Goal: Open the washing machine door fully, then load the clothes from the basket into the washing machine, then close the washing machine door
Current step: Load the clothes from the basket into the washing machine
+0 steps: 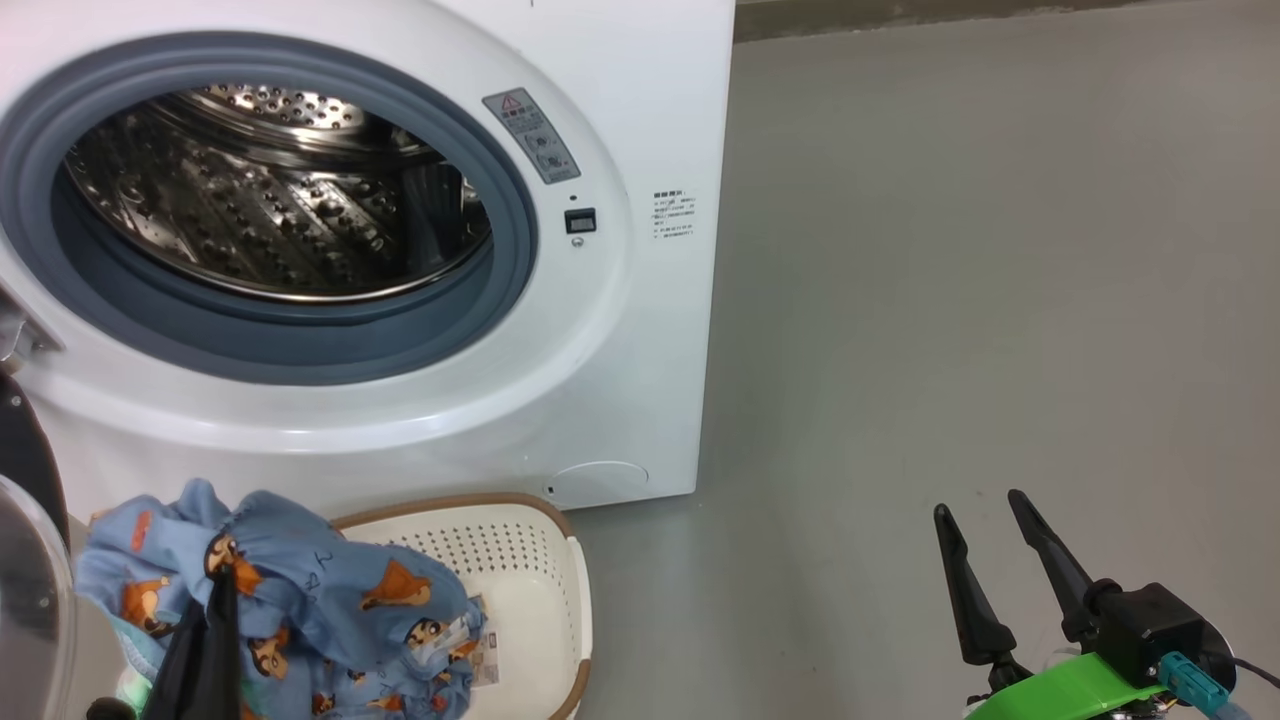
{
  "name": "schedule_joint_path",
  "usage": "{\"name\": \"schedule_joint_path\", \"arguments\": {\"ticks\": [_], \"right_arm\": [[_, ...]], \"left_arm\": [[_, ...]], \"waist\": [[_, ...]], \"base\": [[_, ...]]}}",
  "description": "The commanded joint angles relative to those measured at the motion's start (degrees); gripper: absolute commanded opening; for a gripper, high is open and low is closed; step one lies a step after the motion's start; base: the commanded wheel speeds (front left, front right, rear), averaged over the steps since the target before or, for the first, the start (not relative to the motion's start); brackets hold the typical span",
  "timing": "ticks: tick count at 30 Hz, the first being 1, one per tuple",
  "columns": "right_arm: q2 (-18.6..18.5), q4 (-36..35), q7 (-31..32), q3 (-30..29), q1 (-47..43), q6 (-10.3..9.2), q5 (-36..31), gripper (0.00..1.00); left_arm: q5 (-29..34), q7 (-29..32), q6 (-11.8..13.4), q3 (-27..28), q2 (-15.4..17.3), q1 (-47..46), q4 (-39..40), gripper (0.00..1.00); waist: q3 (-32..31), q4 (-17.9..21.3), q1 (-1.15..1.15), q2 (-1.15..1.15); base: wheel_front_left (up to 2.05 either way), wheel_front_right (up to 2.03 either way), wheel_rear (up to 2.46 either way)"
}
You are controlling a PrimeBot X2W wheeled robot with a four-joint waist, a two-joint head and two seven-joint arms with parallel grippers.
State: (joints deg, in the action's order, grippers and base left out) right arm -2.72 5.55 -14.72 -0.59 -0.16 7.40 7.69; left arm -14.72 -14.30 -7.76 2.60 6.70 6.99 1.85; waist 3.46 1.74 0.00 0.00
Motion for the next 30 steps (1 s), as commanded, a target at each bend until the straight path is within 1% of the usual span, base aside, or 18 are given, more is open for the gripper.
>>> {"name": "schedule_joint_path", "arguments": {"ticks": [1, 6, 15, 16, 19, 20, 24, 26, 30], "right_arm": [[-0.2, -1.6, -0.3, 1.3, 0.4, 0.09, 0.2, 1.00], [-0.2, -1.8, -0.3, 1.5, 1.1, 0.09, 0.5, 1.00], [-0.2, -2.7, -0.3, 2.2, 3.4, 0.09, 1.1, 1.00], [-0.2, -2.7, -0.3, 2.2, 3.4, 0.09, 1.1, 1.00], [-0.2, -3.2, -0.3, 2.5, 4.7, 0.09, 1.2, 1.00], [-0.2, -3.2, -0.3, 2.5, 4.7, 0.09, 1.2, 1.00], [-0.2, -3.9, -0.3, 2.8, 5.9, 0.09, 1.2, 1.00], [-0.2, -4.4, -0.3, 3.1, 7.0, 0.09, 1.2, 1.00], [-0.2, -4.9, -0.3, 3.8, 8.8, 0.09, 1.3, 1.00]], "left_arm": [[0.1, -0.7, 0.3, 1.8, 0.4, -1.7, 1.6, 0.00], [-0.6, -0.7, 0.3, 1.4, 0.5, -4.3, 1.2, 0.00], [-2.7, -0.7, 0.3, -0.5, 2.8, -13.8, -1.9, 0.00], [-2.7, -0.7, 0.3, -0.5, 2.8, -13.8, -1.9, 0.00], [-3.7, -0.7, 0.3, -0.9, 4.1, -18.6, -3.5, 0.00], [-3.7, -0.7, 0.3, -0.9, 4.1, -18.6, -3.5, 0.00], [-4.7, -0.7, 0.3, -0.8, 5.6, -23.1, -4.8, 0.00], [-5.5, -0.7, 0.3, -0.9, 6.9, -26.5, -5.7, 0.00], [-6.3, -0.7, 0.3, -1.5, 8.8, -31.4, -6.9, 0.00]], "waist": [[0.4, 0.0, 0.00, 0.00], [2.6, 0.1, 0.00, 0.00], [9.2, 0.9, 0.00, 0.00], [9.2, 0.9, 0.00, 0.00], [12.7, 1.4, 0.00, 0.00], [12.7, 1.4, 0.00, 0.00], [16.6, 1.8, 0.00, 0.00], [19.5, 2.1, 0.00, 0.00], [23.4, 2.4, 0.00, 0.00]], "base": [[0.00, 0.00, 0.00], [0.00, 0.00, 0.00], [0.00, 0.00, 0.00], [0.00, 0.00, 0.00], [0.00, 0.00, 0.00], [0.00, 0.00, 0.00], [0.00, 0.00, 0.00], [0.00, 0.00, 0.00], [0.00, 0.00, 0.00]]}}
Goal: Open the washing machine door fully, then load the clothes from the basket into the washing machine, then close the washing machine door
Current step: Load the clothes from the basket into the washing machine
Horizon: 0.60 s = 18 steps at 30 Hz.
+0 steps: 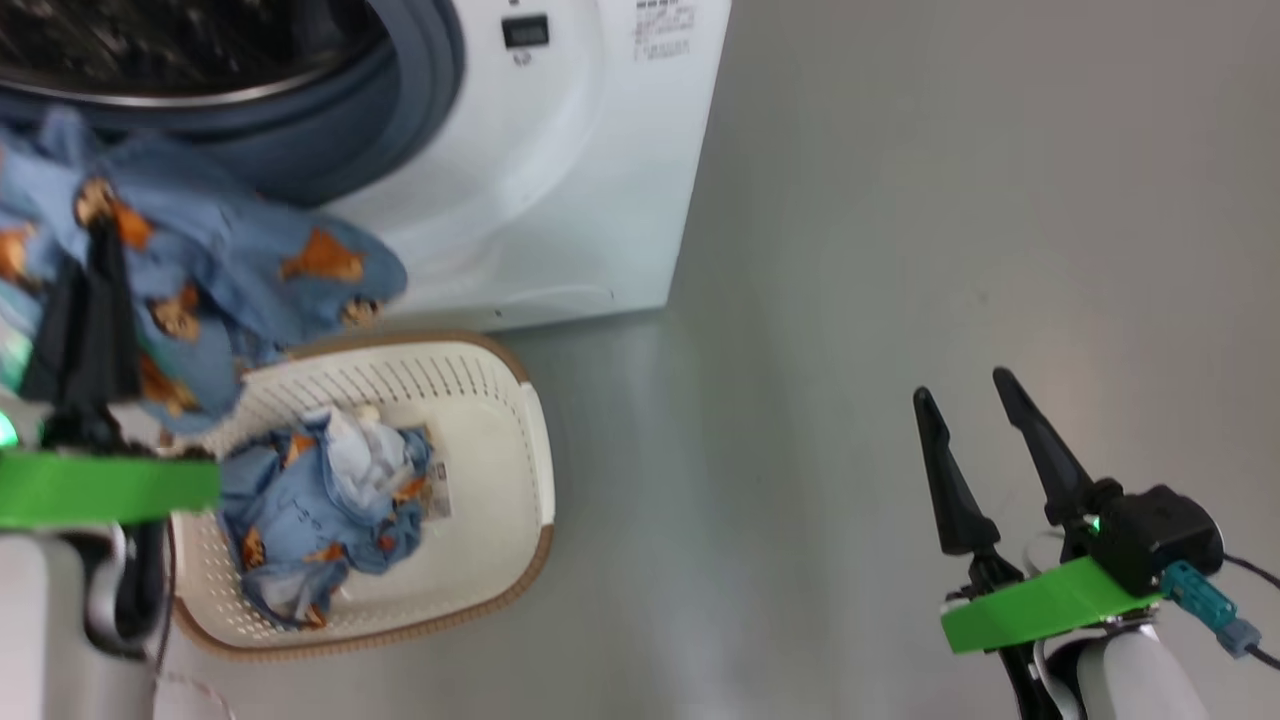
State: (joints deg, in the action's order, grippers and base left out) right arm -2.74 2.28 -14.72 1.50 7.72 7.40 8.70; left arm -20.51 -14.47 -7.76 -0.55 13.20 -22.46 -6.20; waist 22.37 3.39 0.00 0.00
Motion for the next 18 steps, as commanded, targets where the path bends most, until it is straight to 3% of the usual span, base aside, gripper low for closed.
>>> {"name": "schedule_joint_path", "arguments": {"ticks": [1, 12, 18], "right_arm": [[-0.1, -1.7, -0.3, 1.9, 1.3, 0.09, 0.3, 1.00], [-0.1, -2.3, -0.3, 3.6, 4.5, 0.09, 0.7, 1.00], [-0.1, -2.5, -0.3, 4.4, 5.1, 0.09, 1.1, 1.00]], "left_arm": [[-0.7, -0.5, 0.3, 1.4, 2.7, -3.3, 0.8, 0.00], [-2.4, -0.5, 0.3, -1.6, 6.5, -18.6, -7.0, 0.00], [-4.3, -0.5, 0.3, -4.7, 9.3, -28.3, -17.2, 0.00]], "waist": [[5.4, 0.8, 0.00, 0.00], [12.6, 2.4, 0.00, 0.00], [15.3, 3.4, 0.00, 0.00]], "base": [[0.00, 0.00, 0.00], [0.00, 0.00, 0.00], [0.00, 0.00, 0.00]]}}
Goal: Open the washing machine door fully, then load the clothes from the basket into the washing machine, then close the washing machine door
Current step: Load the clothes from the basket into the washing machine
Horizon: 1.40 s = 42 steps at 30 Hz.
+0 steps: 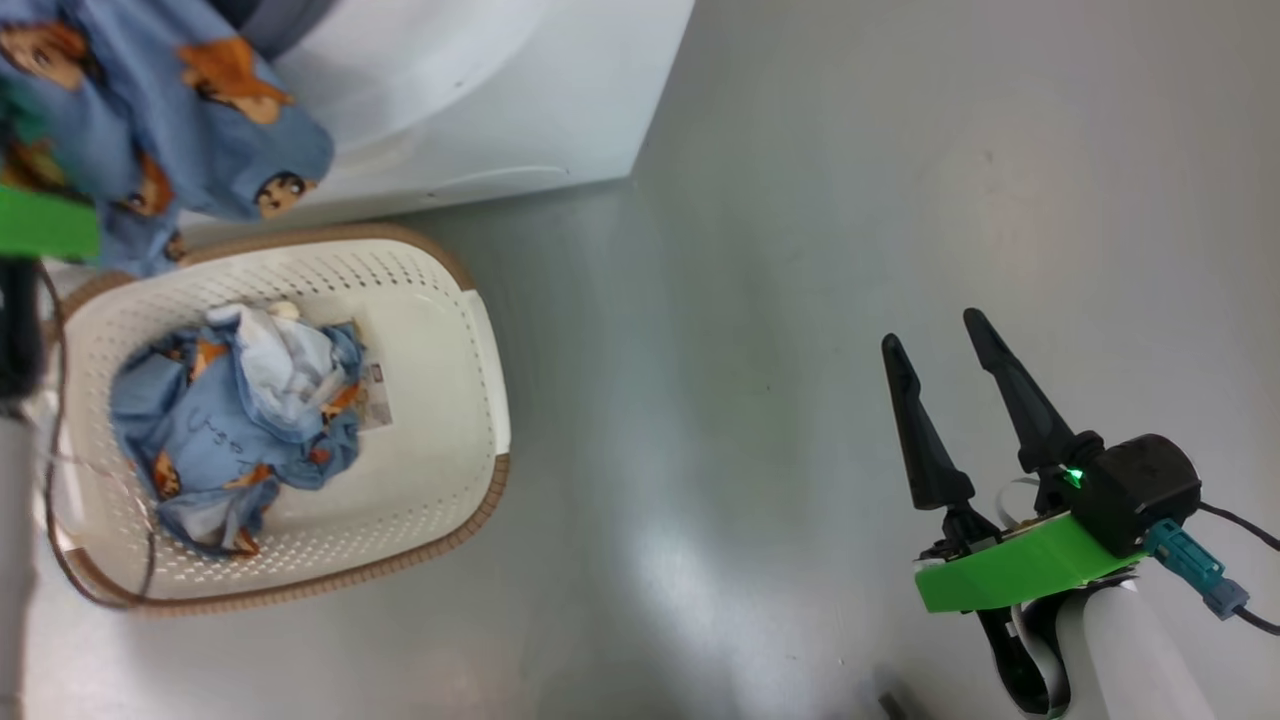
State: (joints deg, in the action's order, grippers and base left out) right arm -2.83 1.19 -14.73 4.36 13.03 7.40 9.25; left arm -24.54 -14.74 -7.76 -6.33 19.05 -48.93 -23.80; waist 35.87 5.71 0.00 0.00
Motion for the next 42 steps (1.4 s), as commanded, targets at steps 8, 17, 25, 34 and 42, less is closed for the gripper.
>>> {"name": "schedule_joint_path", "arguments": {"ticks": [8, 17, 25, 34, 42], "right_arm": [[0.0, -1.1, -0.3, 3.3, 0.8, 0.09, 1.7, 1.00], [0.0, -0.6, -0.3, 5.7, 1.4, 0.09, 3.1, 1.00], [0.0, 0.0, -0.3, 7.7, 0.8, 0.09, 4.3, 1.00], [0.0, 0.0, -0.3, 9.0, 1.1, 0.09, 5.6, 1.00], [0.0, 0.2, -0.3, 9.5, 1.7, 0.09, 6.1, 1.00]], "left_arm": [[-5.0, 0.7, 0.3, -7.9, 7.5, -17.8, -13.7, 0.00], [-9.7, 4.7, 0.3, -14.4, 10.0, -27.1, -21.5, 0.00], [-11.5, 6.6, 0.3, -17.6, 11.8, -35.2, -26.6, 0.00], [-4.6, -0.2, 2.0, -16.2, 13.5, -40.6, -22.4, 0.00], [-0.2, -0.2, 2.0, -8.8, 12.8, -35.5, -15.8, 0.00]], "waist": [[6.4, 2.3, 0.00, 0.00], [9.2, 3.6, 0.00, 0.00], [10.0, 5.1, 0.00, 0.00], [11.4, 6.4, 0.00, 0.00], [11.9, 6.8, 0.00, 0.00]], "base": [[0.00, 0.00, 0.00], [0.00, 0.00, 0.00], [0.00, 0.00, 0.00], [0.00, 0.00, 0.00], [0.00, 0.00, 0.00]]}}
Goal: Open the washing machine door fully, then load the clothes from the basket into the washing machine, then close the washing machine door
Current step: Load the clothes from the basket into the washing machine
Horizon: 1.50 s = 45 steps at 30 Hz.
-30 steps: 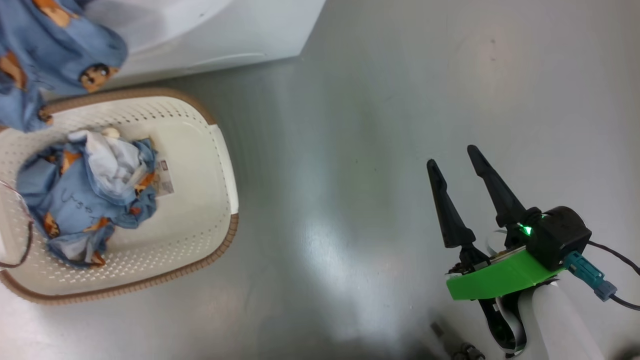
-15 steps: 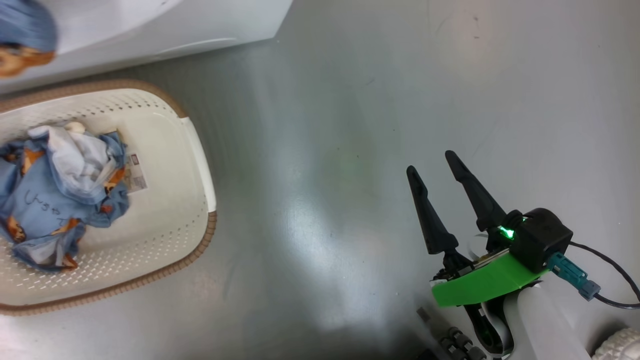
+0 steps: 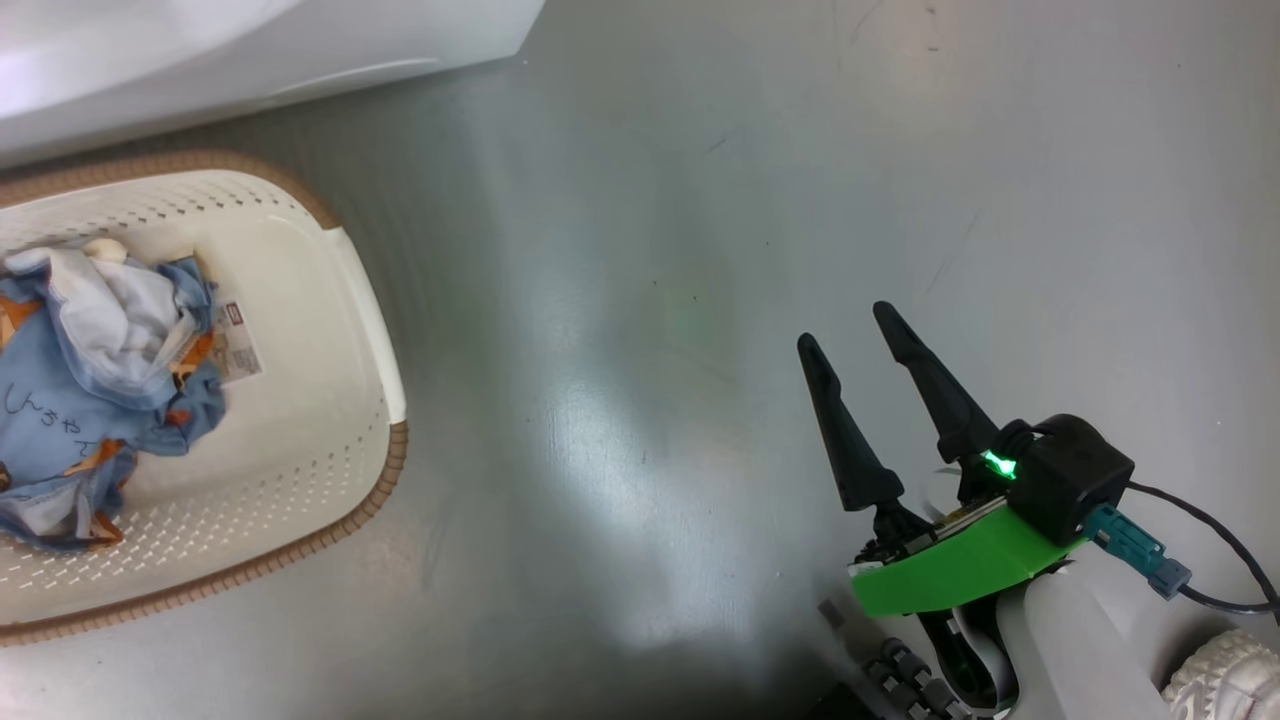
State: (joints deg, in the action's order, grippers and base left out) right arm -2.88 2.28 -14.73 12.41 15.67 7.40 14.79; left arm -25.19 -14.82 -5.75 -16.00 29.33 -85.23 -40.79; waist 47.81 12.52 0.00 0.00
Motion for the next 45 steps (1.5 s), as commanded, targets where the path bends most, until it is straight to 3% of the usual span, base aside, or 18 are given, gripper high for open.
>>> {"name": "schedule_joint_path", "arguments": {"ticks": [1, 2, 3, 4, 5, 6, 12, 22, 45], "right_arm": [[0.0, -0.8, -0.3, 1.5, -1.0, 0.09, 0.6, 1.00], [0.0, -0.7, -0.3, 1.4, -1.0, 0.09, 0.6, 1.00], [0.0, -0.5, -0.3, 1.4, -1.1, 0.09, 0.6, 1.00], [0.0, -0.4, -0.3, 1.4, -1.1, 0.09, 0.6, 1.00], [0.0, -0.4, -0.3, 1.3, -1.0, 0.09, 0.6, 1.00], [0.0, -0.3, -0.3, 1.3, -1.0, 0.09, 0.6, 1.00], [0.0, -0.2, -0.3, 0.6, -0.5, 0.09, 0.5, 1.00], [0.0, -0.1, -0.3, -0.5, 0.1, 0.09, 0.4, 1.00], [0.0, -0.3, -0.3, -3.6, 1.5, 0.09, 0.2, 1.00]], "left_arm": [[0.5, -0.2, -0.2, 1.2, 2.2, 1.2, 0.4, 0.00], [0.5, -0.2, -0.3, 1.5, 1.8, 1.4, -0.4, 0.00], [0.3, -0.2, -0.5, 1.5, 1.4, 1.7, -1.9, 0.10], [0.2, -0.2, -0.7, 1.4, 1.0, 1.5, -3.0, 0.44], [-0.1, -0.2, -0.8, 1.5, 0.6, 1.4, -4.2, 0.95], [-0.5, -0.2, -1.0, 1.3, 0.2, 1.1, -6.0, 1.00], [-1.4, -0.2, -1.5, -0.6, -1.6, -0.4, -12.0, 1.00], [-2.3, -0.2, -1.7, -1.3, -3.4, 0.0, -13.8, 1.00], [-0.1, -0.2, -1.7, 5.5, -7.3, 10.5, 2.3, 1.00]], "waist": [[-0.2, -0.1, 0.00, 0.00], [-0.4, -0.2, 0.00, 0.00], [-0.7, -0.3, 0.00, 0.00], [-0.7, -0.3, 0.00, 0.00], [-0.8, -0.4, 0.00, 0.00], [-0.9, -0.5, 0.00, 0.00], [-1.4, -1.2, 0.00, 0.00], [-2.0, -2.6, 0.00, 0.00], [-3.0, -6.7, 0.00, 0.00]], "base": [[0.00, 0.00, 0.00], [0.00, 0.00, 0.00], [0.00, 0.00, 0.00], [0.00, 0.00, 0.00], [0.00, 0.00, 0.00], [0.00, 0.00, 0.00], [0.00, 0.00, 0.00], [0.00, 0.00, 0.00], [0.00, 0.00, 0.00]]}}
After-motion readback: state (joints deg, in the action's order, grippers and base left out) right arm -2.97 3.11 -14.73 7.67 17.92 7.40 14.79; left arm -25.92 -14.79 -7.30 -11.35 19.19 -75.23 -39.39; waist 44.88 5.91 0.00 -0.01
